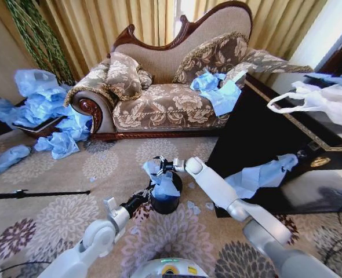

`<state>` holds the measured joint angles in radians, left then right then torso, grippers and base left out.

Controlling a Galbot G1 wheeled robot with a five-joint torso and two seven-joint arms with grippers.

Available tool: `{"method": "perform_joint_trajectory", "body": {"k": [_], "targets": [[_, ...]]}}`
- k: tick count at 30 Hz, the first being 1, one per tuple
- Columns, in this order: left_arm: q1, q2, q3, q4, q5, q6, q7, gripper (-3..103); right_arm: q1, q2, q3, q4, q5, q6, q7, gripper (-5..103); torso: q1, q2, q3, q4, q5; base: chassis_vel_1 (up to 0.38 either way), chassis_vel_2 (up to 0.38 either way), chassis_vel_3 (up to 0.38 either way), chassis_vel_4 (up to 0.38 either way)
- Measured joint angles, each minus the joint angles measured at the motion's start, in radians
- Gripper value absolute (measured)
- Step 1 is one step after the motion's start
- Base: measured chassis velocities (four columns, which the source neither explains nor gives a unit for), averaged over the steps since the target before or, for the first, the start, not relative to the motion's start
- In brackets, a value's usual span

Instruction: Place a garbage bag over the trash bin.

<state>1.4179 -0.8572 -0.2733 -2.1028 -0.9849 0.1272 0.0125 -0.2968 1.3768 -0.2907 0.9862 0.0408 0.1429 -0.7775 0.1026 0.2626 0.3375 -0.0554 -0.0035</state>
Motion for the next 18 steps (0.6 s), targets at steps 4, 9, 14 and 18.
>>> {"method": "perform_joint_trajectory", "body": {"k": [4, 9, 14, 18], "targets": [[-0.005, 0.012, 0.000, 0.007, 0.057, -0.024, 0.015, 0, -0.007, 0.006, 0.006, -0.011, -0.001, 0.001, -0.002, 91, 0.000, 0.000, 0.000, 0.0002, -0.0001, 0.000, 0.000, 0.000, 0.000], [-0.011, 0.019, 0.003, 0.014, 0.099, -0.048, 0.017, 0, -0.034, -0.021, 0.014, 0.021, -0.024, 0.002, 0.056, 79, 0.000, 0.000, 0.000, 0.0000, 0.0001, 0.000, 0.000, 0.000, 0.000], [-0.013, 0.024, 0.003, 0.035, 0.154, -0.086, 0.026, 0, -0.059, -0.074, 0.037, 0.091, -0.017, -0.023, 0.114, 68, 0.000, 0.000, 0.000, 0.0001, 0.0000, 0.000, 0.000, 0.000, 0.000], [-0.022, 0.036, 0.003, 0.060, 0.221, -0.126, 0.046, 0, -0.072, -0.114, 0.042, 0.122, 0.021, -0.045, 0.135, 56, 0.000, 0.000, 0.000, 0.0000, 0.0001, 0.000, 0.000, 0.000, 0.000]]}}
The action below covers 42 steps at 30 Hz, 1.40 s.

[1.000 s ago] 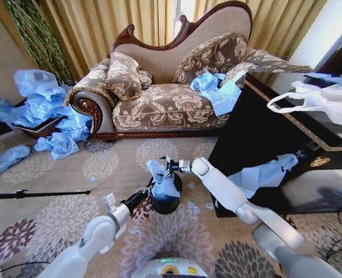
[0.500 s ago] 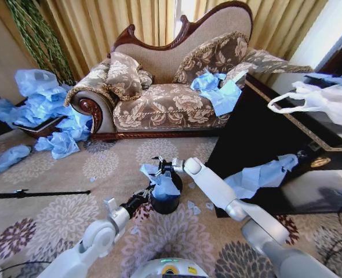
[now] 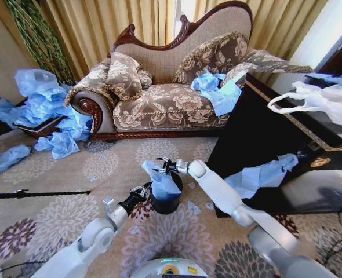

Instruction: Place a garbage bag over the trash bin.

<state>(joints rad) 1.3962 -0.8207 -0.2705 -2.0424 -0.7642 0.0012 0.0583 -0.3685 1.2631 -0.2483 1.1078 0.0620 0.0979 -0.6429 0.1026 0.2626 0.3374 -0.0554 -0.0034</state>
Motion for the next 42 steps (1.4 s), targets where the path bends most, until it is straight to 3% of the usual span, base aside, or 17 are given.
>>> {"method": "perform_joint_trajectory", "body": {"k": [5, 7, 11, 12, 16, 19, 21, 31, 33, 38, 42], "targets": [[-0.018, 0.020, 0.007, 0.035, 0.108, -0.067, 0.032, 0, -0.036, -0.042, 0.033, 0.066, 0.056, -0.043, 0.033, 45, 0.000, 0.000, 0.000, 0.0001, -0.0001, 0.000, 0.000, 0.000, 0.000], [-0.024, 0.024, 0.010, 0.043, 0.134, -0.084, 0.041, 0, -0.045, -0.055, 0.030, 0.084, 0.077, -0.055, 0.040, 51, 0.000, 0.000, 0.000, -0.0001, 0.0000, 0.000, 0.000, 0.000, 0.000], [-0.051, 0.031, 0.029, 0.056, 0.213, -0.127, 0.070, 0, -0.073, -0.069, 0.009, 0.129, 0.121, -0.077, 0.074, 72, 0.000, 0.000, 0.000, 0.0002, -0.0001, 0.000, 0.000, 0.000, 0.000], [-0.051, 0.031, 0.029, 0.056, 0.213, -0.127, 0.070, 0, -0.073, -0.069, 0.009, 0.129, 0.121, -0.077, 0.074, 72, 0.000, 0.000, 0.000, 0.0002, -0.0001, 0.000, 0.000, 0.000, 0.000], [-0.050, 0.034, 0.035, 0.057, 0.264, -0.151, 0.090, 0, -0.065, -0.041, -0.025, 0.112, 0.119, -0.075, 0.120, 83, 0.000, 0.000, 0.000, 0.0001, 0.0000, 0.000, 0.000, 0.000, 0.000], [-0.030, 0.034, 0.027, 0.055, 0.303, -0.173, 0.115, 0, -0.045, -0.007, -0.036, 0.077, 0.094, -0.070, 0.143, 97, 0.000, 0.000, 0.000, 0.0005, 0.0000, 0.000, 0.000, 0.000, 0.000], [-0.025, 0.034, 0.024, 0.055, 0.319, -0.182, 0.128, 0, -0.032, -0.001, -0.043, 0.063, 0.087, -0.068, 0.143, 99, 0.000, 0.000, 0.000, 0.0005, -0.0001, 0.000, 0.000, 0.000, 0.000], [-0.023, 0.040, 0.028, 0.058, 0.402, -0.228, 0.234, 0, 0.064, 0.057, -0.100, -0.013, -0.004, -0.022, 0.016, 100, 0.000, 0.000, 0.000, 0.0003, -0.0002, 0.000, 0.000, 0.000, 0.000], [-0.024, 0.046, 0.031, 0.059, 0.417, -0.237, 0.254, 0, 0.076, 0.067, -0.105, -0.023, -0.037, -0.003, -0.047, 100, 0.000, 0.000, 0.000, 0.0001, -0.0003, 0.000, 0.000, 0.000, 0.000], [-0.024, 0.053, 0.028, 0.060, 0.419, -0.248, 0.260, 0, 0.081, 0.075, -0.094, -0.037, -0.082, 0.042, -0.151, 100, 0.000, 0.000, 0.000, -0.0001, -0.0001, 0.000, 0.000, 0.000, 0.000], [-0.022, 0.053, 0.027, 0.060, 0.421, -0.252, 0.263, 0, 0.083, 0.087, -0.099, -0.046, -0.092, 0.073, -0.190, 100, 0.000, 0.000, 0.000, -0.0003, -0.0001, 0.000, 0.000, 0.000, 0.000]]}}
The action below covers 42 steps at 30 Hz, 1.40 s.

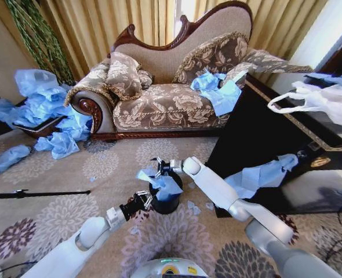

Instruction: Place a garbage bag over the trash bin.

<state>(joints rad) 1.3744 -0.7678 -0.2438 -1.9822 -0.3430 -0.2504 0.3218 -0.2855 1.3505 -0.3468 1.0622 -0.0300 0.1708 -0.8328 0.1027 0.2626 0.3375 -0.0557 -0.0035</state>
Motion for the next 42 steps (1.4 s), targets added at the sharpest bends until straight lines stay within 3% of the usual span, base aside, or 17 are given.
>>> {"method": "perform_joint_trajectory", "body": {"k": [9, 16, 19, 22, 23, 27, 32, 34, 37, 40, 41, 42], "targets": [[0.003, -0.014, 0.010, -0.010, 0.021, -0.001, 0.007, 0, 0.008, 0.096, -0.026, -0.042, -0.087, 0.044, 0.000, 100, 0.000, 0.000, 0.000, 0.0006, 0.0000, 0.000, 0.000, 0.000, 0.000], [0.015, -0.015, 0.002, -0.018, 0.027, -0.007, 0.007, 0, 0.011, 0.126, -0.043, -0.063, -0.117, 0.064, -0.005, 100, 0.000, 0.000, 0.000, 0.0004, -0.0001, 0.000, 0.000, 0.000, 0.000], [0.017, -0.017, 0.001, -0.020, 0.028, -0.011, 0.005, 0, 0.004, 0.139, -0.047, -0.074, -0.121, 0.071, 0.030, 100, 0.000, 0.000, 0.000, 0.0003, -0.0001, 0.000, 0.000, 0.000, 0.000], [0.025, -0.019, 0.004, -0.025, 0.039, -0.022, -0.009, 0, -0.012, 0.158, -0.047, -0.093, -0.124, 0.058, 0.206, 100, 0.000, 0.000, 0.000, 0.0006, 0.0000, 0.000, 0.000, 0.000, 0.000], [0.025, -0.019, 0.004, -0.025, 0.039, -0.022, -0.009, 0, -0.012, 0.158, -0.047, -0.093, -0.124, 0.058, 0.206, 100, 0.000, 0.000, 0.000, 0.0006, 0.0000, 0.000, 0.000, 0.000, 0.000], [0.036, -0.015, -0.009, -0.028, 0.045, -0.035, -0.036, 0, -0.007, 0.140, -0.012, -0.096, -0.119, 0.012, 0.416, 100, 0.000, 0.000, 0.000, 0.0005, 0.0001, 0.000, 0.000, 0.000, 0.000], [0.029, -0.014, -0.030, -0.020, 0.039, -0.040, -0.091, 0, -0.024, 0.076, 0.061, -0.051, -0.102, -0.058, 0.545, 100, 0.000, 0.000, 0.000, 0.0003, 0.0001, 0.000, 0.000, 0.000, 0.000], [0.028, -0.014, -0.032, -0.017, 0.037, -0.040, -0.100, 0, -0.031, 0.067, 0.071, -0.045, -0.100, -0.066, 0.555, 100, 0.000, 0.000, 0.000, 0.0003, 0.0002, 0.000, 0.000, 0.000, 0.000], [0.016, -0.015, -0.054, 0.001, 0.023, -0.040, -0.154, 16, -0.096, 0.014, 0.140, -0.002, -0.094, -0.109, 0.632, 100, 0.000, 0.000, 0.000, 0.0000, 0.0003, 0.000, 0.000, 0.000, 0.000], [0.010, -0.012, -0.059, 0.010, 0.018, -0.040, -0.165, 22, -0.126, 0.000, 0.170, 0.007, -0.089, -0.121, 0.679, 100, 0.000, 0.000, 0.000, 0.0002, 0.0002, 0.000, 0.000, 0.000, 0.000], [0.006, -0.007, -0.061, 0.017, 0.014, -0.040, -0.168, 27, -0.145, -0.004, 0.189, 0.005, -0.088, -0.122, 0.724, 100, 0.000, 0.000, 0.000, 0.0001, 0.0002, 0.000, 0.000, 0.000, 0.000], [-0.005, 0.004, -0.060, 0.030, 0.005, -0.043, -0.165, 43, -0.174, 0.006, 0.248, -0.020, -0.087, -0.125, 0.798, 100, 0.000, 0.000, 0.000, 0.0004, 0.0002, 0.000, 0.000, 0.000, 0.000]]}}
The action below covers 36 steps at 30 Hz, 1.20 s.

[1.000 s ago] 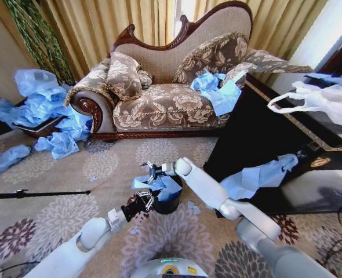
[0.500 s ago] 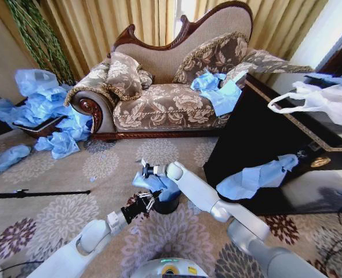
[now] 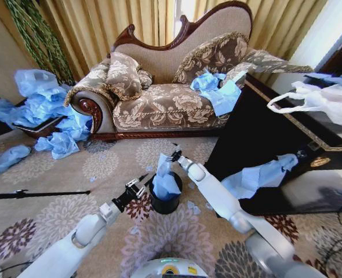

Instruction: Place a garbage bag over the trash bin.

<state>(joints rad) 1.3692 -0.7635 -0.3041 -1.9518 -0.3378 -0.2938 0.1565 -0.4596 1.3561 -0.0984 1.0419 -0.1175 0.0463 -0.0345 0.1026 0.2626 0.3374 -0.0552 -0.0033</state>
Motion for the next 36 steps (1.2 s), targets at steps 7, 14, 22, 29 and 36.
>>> {"method": "perform_joint_trajectory", "body": {"k": [7, 14, 22, 29, 36], "targets": [[-0.008, 0.018, -0.002, 0.022, -0.020, -0.009, 0.018, 60, -0.029, 0.022, 0.092, -0.022, 0.007, -0.011, 0.098, 100, 0.000, 0.000, 0.000, 0.0004, -0.0001, 0.000, 0.000, 0.000, 0.000], [-0.034, 0.033, 0.014, 0.031, -0.117, 0.031, -0.013, 93, -0.110, -0.039, 0.173, 0.094, 0.102, -0.059, 0.219, 100, 0.000, 0.000, 0.000, -0.0005, -0.0002, 0.000, 0.000, 0.000, 0.000], [-0.056, 0.048, 0.074, -0.031, -0.287, 0.145, -0.061, 98, -0.263, -0.050, 0.164, 0.300, 0.151, -0.077, 0.251, 100, 0.000, 0.000, 0.000, -0.0003, -0.0002, 0.000, 0.000, 0.000, 0.000], [-0.088, 0.064, 0.193, -0.188, -0.737, 0.416, -0.248, 89, -0.322, -0.019, 0.149, 0.351, 0.143, -0.063, 0.264, 100, 0.000, 0.000, 0.000, -0.0004, 0.0002, 0.000, 0.000, 0.000, 0.000], [-0.157, -0.065, 0.236, -0.277, -1.314, 0.555, -0.661, 63, -0.333, -0.004, 0.137, 0.360, 0.127, -0.034, 0.291, 100, 0.000, 0.000, 0.000, 0.0002, 0.0002, 0.000, 0.000, 0.000, 0.000]]}}
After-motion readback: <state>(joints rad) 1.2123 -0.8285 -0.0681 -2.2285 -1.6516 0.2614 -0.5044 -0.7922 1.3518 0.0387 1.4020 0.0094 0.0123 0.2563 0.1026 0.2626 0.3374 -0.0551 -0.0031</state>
